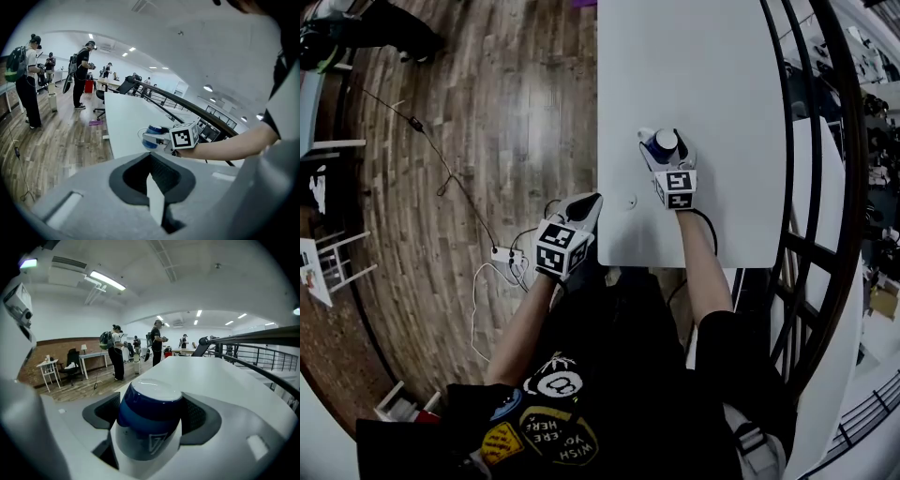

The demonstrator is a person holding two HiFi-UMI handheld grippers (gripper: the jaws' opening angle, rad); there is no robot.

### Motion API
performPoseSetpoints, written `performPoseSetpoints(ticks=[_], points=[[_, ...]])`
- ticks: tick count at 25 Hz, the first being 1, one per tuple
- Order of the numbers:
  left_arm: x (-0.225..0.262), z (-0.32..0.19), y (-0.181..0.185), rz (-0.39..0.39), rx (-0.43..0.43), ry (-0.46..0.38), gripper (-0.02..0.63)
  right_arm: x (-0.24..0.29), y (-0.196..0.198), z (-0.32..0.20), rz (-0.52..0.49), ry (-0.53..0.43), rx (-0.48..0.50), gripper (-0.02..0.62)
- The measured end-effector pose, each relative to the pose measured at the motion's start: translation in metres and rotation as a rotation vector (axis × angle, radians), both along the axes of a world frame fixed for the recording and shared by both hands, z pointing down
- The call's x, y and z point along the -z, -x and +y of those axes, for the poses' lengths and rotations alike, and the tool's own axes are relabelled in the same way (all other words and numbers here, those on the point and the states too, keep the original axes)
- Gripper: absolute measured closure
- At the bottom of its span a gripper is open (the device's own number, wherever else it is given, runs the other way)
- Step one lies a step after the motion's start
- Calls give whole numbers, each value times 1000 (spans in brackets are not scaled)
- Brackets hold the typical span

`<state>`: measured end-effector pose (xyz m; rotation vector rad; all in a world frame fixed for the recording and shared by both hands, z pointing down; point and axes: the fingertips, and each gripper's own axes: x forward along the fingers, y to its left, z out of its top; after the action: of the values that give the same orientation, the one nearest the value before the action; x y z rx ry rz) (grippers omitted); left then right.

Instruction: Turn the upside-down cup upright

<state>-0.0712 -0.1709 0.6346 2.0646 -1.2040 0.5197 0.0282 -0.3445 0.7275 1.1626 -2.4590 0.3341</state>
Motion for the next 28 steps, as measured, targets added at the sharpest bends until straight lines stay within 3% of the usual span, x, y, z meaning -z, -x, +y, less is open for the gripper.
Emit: performPoseSetpoints(ticks=[6, 8, 12, 16, 18, 21, 22, 28], points=[[-4, 1, -2, 18, -10, 14, 603, -10, 5, 16, 197, -100, 89, 210], [-1, 0, -6, 24, -24, 10, 603, -13, 5, 17, 216, -95, 97, 210], [1, 1, -5, 18, -40, -5, 603, -8, 1, 22, 144, -22, 72, 220], [7, 6, 2, 21, -37, -18, 601, 27, -9, 38, 15, -27, -9, 227], [11, 8, 1, 26, -52, -25, 601, 49, -18, 52, -21, -31, -57, 278], [15, 9, -9, 33, -98, -52, 603, 77, -32, 80, -57, -11, -120, 538], [16, 13, -12, 43, -103, -58, 601, 82, -34, 93, -67, 3, -133, 597], [16, 49, -38, 104, -182, -75, 603, 107, -33, 181, -140, 103, -163, 597]])
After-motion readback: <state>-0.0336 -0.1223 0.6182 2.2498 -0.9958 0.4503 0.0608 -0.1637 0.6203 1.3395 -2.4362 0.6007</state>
